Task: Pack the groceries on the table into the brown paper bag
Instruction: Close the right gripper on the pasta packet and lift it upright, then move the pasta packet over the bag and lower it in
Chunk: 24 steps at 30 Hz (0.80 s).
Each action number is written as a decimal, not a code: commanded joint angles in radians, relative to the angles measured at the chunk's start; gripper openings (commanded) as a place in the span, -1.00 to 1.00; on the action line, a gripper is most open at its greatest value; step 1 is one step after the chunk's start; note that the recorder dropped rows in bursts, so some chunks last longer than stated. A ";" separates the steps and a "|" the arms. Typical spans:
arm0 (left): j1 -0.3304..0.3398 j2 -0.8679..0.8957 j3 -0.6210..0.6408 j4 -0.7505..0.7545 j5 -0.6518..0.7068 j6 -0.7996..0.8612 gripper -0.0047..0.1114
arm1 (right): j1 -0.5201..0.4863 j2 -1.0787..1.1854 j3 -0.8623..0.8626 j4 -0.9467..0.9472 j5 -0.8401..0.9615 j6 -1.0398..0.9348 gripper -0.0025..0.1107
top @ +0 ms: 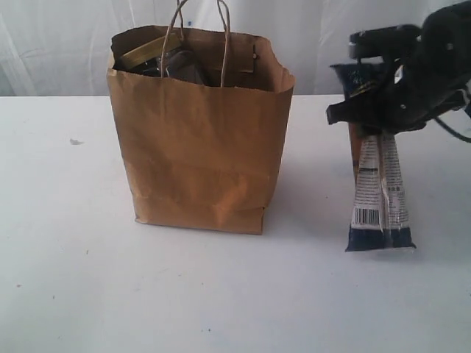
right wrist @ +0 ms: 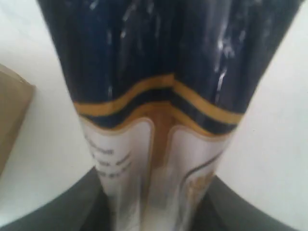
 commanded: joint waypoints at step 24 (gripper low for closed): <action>-0.005 -0.004 0.005 -0.004 -0.004 0.001 -0.92 | 0.100 -0.518 0.119 0.004 -0.994 0.276 -0.96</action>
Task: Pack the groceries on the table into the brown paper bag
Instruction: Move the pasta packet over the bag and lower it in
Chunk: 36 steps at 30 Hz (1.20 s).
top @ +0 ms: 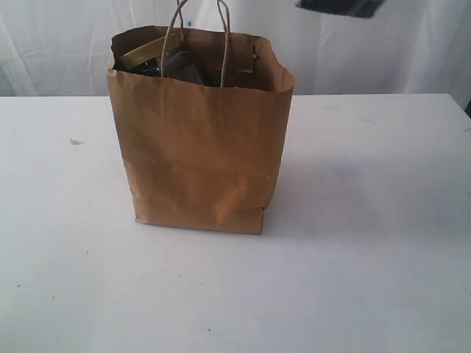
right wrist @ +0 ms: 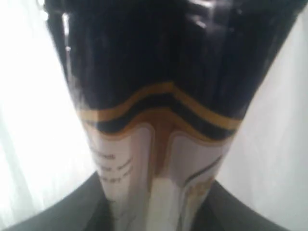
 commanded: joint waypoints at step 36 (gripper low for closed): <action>-0.005 -0.004 0.005 -0.004 -0.004 0.001 -0.92 | 0.179 0.498 -0.129 -0.012 -0.309 -0.040 -0.96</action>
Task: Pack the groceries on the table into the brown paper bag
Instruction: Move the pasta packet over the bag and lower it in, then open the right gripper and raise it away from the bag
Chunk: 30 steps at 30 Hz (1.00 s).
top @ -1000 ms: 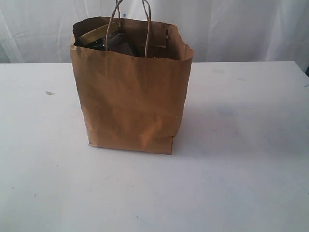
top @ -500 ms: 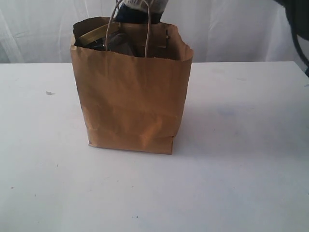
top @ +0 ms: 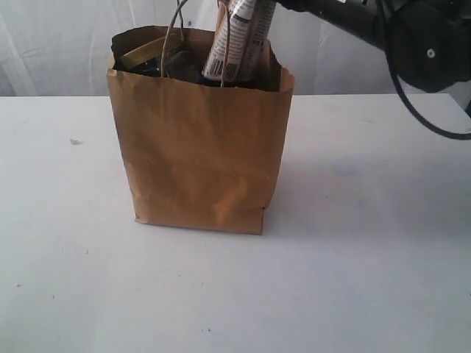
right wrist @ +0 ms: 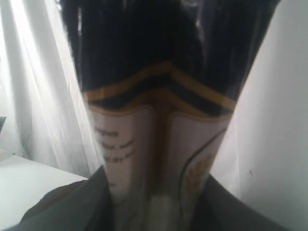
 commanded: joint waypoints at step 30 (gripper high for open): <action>-0.005 -0.004 0.005 -0.004 -0.004 0.001 -0.92 | 0.000 0.062 -0.019 -0.053 0.041 -0.006 -0.02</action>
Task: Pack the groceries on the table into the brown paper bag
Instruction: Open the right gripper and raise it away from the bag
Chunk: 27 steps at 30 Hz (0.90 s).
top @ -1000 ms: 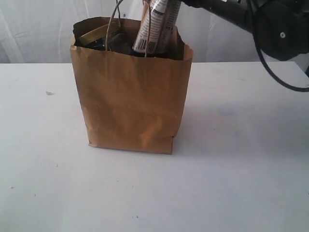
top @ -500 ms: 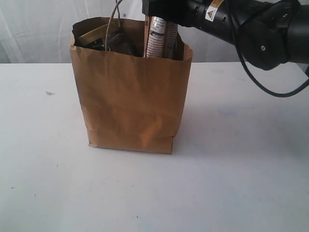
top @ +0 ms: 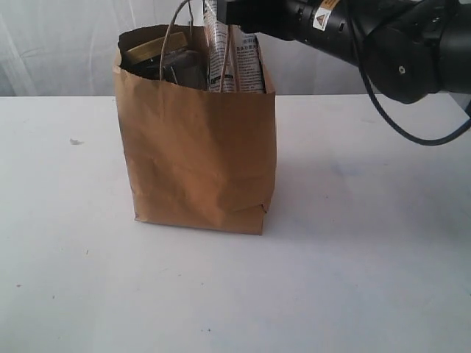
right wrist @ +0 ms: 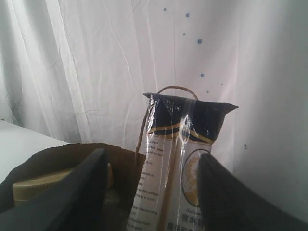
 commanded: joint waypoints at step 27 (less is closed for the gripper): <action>-0.005 -0.004 0.005 -0.004 -0.004 0.001 -0.92 | -0.054 -0.291 0.123 -0.576 1.358 0.187 -0.95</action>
